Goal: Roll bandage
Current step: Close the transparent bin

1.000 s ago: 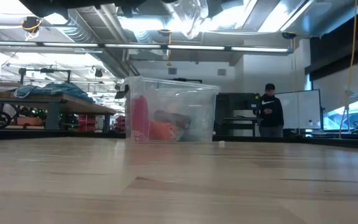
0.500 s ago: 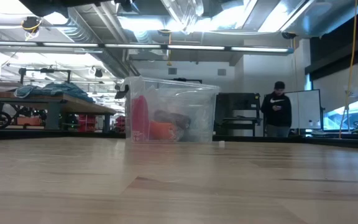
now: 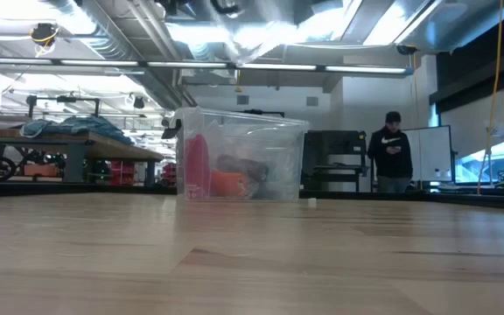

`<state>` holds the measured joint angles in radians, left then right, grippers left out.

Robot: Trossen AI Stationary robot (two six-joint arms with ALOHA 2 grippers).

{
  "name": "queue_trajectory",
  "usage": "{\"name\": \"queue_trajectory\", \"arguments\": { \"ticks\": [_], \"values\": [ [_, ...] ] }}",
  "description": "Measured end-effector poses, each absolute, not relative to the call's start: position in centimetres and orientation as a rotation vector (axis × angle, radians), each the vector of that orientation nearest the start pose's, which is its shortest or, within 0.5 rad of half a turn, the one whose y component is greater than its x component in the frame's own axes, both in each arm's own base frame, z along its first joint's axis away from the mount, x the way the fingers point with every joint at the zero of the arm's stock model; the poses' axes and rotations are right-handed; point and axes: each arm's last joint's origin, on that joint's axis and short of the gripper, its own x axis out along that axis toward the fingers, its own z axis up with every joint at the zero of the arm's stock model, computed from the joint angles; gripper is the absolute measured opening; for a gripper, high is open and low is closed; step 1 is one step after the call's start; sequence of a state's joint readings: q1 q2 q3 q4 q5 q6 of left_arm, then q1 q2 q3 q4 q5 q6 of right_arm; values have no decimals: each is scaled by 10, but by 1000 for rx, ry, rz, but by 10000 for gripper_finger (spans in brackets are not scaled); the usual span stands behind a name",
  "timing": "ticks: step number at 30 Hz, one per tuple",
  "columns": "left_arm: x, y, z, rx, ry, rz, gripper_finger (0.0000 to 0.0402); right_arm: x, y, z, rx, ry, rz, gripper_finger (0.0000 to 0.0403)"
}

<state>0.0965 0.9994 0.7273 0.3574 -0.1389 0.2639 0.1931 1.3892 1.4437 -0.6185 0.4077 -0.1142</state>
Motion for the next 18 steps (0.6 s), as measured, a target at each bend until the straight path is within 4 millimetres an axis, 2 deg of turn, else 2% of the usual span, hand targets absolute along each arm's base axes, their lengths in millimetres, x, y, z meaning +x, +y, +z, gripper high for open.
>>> {"name": "queue_trajectory", "arguments": {
  "ticks": [5,8,12,16,18],
  "values": [
    [221,35,354,221,239,351,23,271,18,389,-281,609,-322,156],
    [217,42,372,179,359,380,24,265,-7,376,-248,648,-361,154],
    [208,52,399,140,457,429,26,260,-49,344,-195,683,-436,154],
    [207,63,407,134,570,466,27,253,-94,301,-131,677,-496,153],
    [208,68,401,126,646,479,28,247,-113,280,-106,652,-519,153]
  ]
}}
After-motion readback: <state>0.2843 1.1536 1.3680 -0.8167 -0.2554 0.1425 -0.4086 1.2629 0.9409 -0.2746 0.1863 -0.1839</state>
